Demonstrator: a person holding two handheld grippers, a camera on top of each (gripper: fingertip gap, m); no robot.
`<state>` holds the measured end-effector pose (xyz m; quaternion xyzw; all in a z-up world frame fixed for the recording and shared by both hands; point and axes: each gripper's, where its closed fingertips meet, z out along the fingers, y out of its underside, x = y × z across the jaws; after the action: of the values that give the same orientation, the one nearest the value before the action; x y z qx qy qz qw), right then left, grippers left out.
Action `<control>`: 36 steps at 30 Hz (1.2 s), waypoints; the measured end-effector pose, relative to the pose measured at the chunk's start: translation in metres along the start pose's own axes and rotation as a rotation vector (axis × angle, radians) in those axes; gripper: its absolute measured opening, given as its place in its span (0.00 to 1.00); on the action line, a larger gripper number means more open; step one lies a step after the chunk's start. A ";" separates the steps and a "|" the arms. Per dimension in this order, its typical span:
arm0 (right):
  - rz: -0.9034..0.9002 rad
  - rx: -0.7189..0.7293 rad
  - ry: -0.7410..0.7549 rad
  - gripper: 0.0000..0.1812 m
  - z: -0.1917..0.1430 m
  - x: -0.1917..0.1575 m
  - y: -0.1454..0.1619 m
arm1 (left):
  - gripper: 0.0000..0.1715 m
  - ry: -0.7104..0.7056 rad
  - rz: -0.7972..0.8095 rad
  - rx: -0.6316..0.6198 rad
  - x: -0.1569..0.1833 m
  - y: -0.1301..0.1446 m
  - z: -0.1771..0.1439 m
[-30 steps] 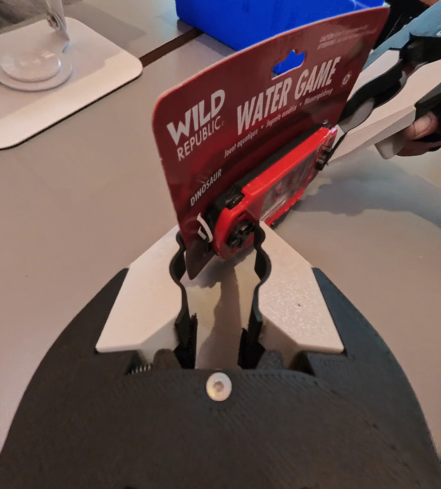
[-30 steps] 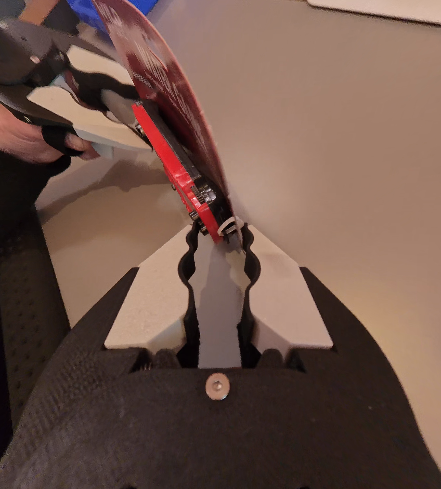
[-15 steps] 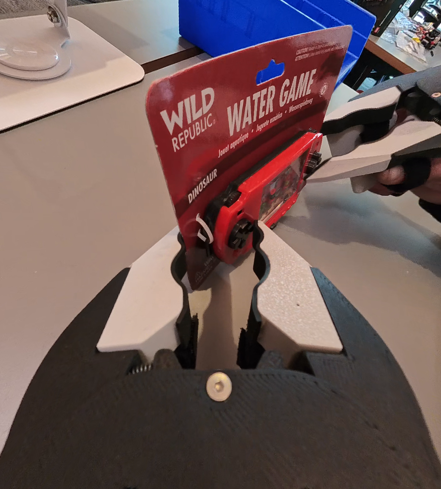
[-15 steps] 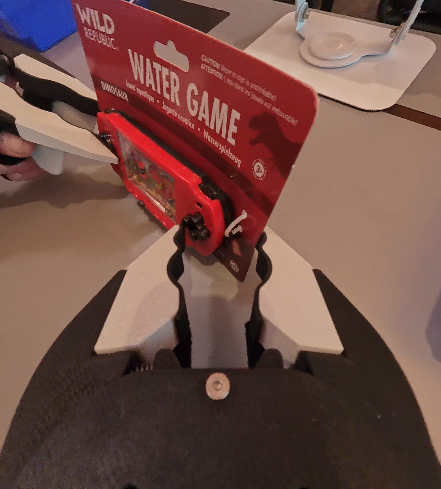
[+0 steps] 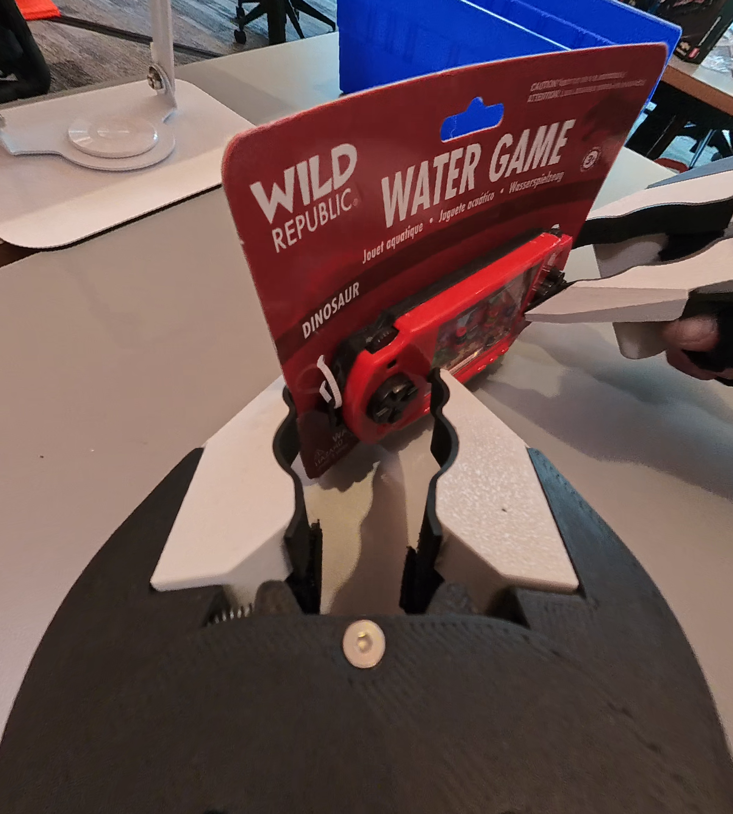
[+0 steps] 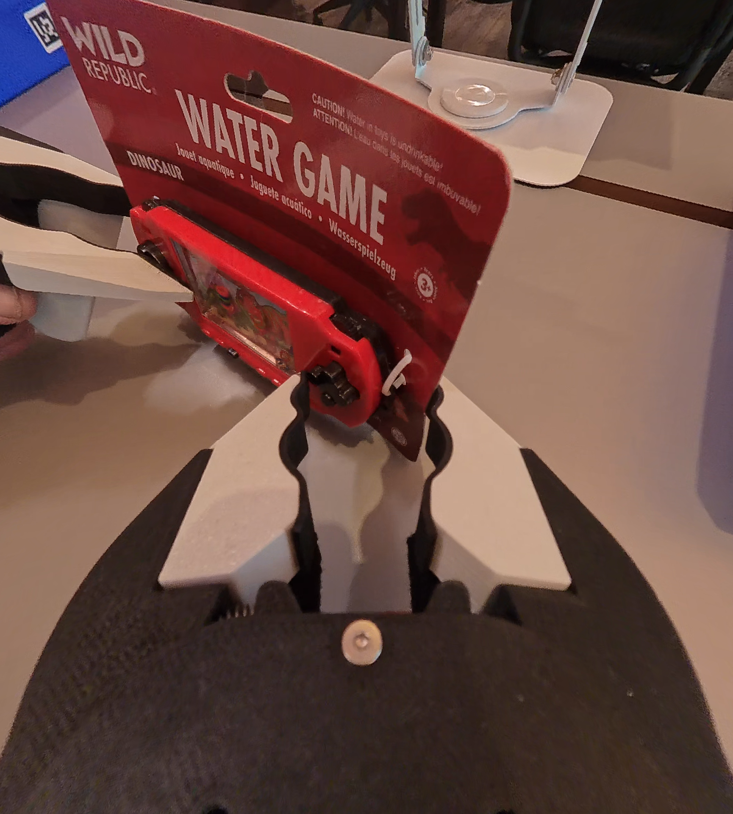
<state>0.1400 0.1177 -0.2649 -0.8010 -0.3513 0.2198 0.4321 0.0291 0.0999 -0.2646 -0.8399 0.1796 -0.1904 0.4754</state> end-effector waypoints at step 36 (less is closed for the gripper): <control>0.021 -0.072 -0.348 0.28 -0.003 0.009 0.001 | 0.21 0.351 0.172 -0.146 0.021 -0.013 0.012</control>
<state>0.1482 0.1225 -0.2645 -0.7695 -0.4199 0.3471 0.3332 0.0552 0.1047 -0.2558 -0.8077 0.3440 -0.2790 0.3893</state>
